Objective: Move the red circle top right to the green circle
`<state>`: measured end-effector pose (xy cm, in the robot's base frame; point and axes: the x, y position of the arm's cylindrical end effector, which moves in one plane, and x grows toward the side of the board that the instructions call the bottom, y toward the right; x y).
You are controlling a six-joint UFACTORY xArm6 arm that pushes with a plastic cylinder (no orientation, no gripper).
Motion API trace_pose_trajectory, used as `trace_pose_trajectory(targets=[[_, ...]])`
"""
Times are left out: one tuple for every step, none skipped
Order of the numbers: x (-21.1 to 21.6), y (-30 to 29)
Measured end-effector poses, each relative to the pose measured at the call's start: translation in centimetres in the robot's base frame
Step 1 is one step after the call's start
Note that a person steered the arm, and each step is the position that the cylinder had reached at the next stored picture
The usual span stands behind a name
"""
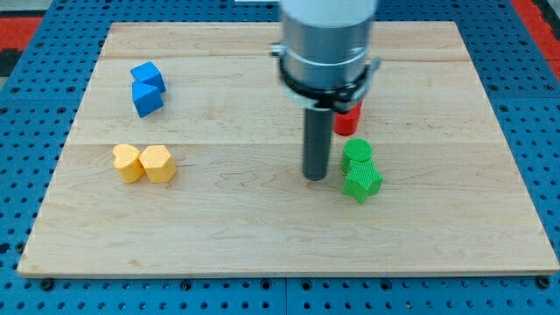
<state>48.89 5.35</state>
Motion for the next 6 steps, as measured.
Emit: trace_pose_trajectory(targets=[[-3.9,0.2],[-8.3,1.1],[-11.4,2.7],[-13.3,3.7],[-14.5,9.6],[-20.3,12.2]])
